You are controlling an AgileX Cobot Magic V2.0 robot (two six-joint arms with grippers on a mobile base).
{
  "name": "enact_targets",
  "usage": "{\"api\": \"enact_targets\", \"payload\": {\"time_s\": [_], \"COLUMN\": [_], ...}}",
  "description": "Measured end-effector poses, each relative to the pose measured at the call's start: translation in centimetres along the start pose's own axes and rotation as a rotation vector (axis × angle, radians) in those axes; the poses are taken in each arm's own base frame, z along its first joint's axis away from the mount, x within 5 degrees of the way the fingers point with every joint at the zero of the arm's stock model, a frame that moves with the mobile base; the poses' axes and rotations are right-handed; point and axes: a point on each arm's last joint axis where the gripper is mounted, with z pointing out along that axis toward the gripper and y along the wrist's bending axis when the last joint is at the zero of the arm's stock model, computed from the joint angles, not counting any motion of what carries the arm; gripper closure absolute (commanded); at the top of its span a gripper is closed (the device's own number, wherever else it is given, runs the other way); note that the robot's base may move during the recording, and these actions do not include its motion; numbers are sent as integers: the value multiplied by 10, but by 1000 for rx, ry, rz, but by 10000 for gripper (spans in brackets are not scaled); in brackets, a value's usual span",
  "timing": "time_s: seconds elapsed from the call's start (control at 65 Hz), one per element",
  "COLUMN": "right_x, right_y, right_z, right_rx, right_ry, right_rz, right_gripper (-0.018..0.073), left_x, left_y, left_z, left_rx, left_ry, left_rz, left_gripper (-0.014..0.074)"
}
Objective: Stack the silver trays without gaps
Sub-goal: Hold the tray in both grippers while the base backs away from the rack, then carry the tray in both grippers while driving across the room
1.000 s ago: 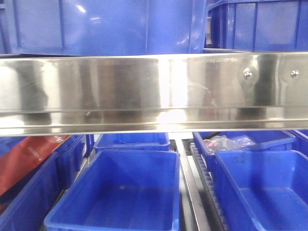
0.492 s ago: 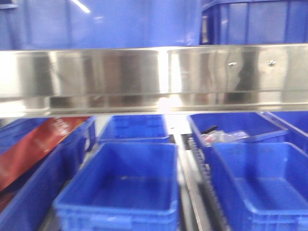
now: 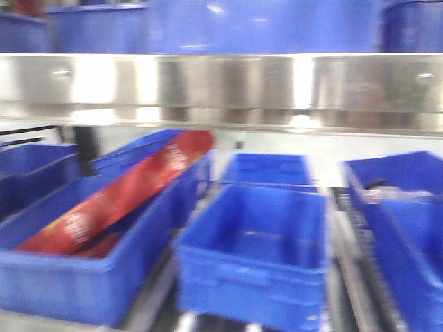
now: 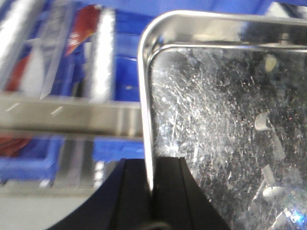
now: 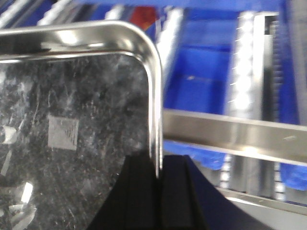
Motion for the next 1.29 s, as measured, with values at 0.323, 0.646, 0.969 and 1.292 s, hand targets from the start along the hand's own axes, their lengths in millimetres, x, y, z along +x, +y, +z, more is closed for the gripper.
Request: {"api": "enact_targets", "payload": {"time_s": [0.323, 0.646, 0.969, 1.292], "right_x": [0, 0, 0, 0], "right_y": [0, 0, 0, 0], "right_z": [0, 0, 0, 0], "right_rx": [0, 0, 0, -2], "right_ry": [0, 0, 0, -3], "right_rz": [0, 0, 0, 0], "right_gripper": [616, 616, 616, 616], "left_x": [0, 0, 0, 0], "left_y": [0, 0, 0, 0], "left_z": [0, 0, 0, 0], "left_rx": [0, 0, 0, -3], "left_ry": [0, 0, 0, 0], "left_rz": [0, 0, 0, 1], "left_gripper": [613, 613, 613, 613]}}
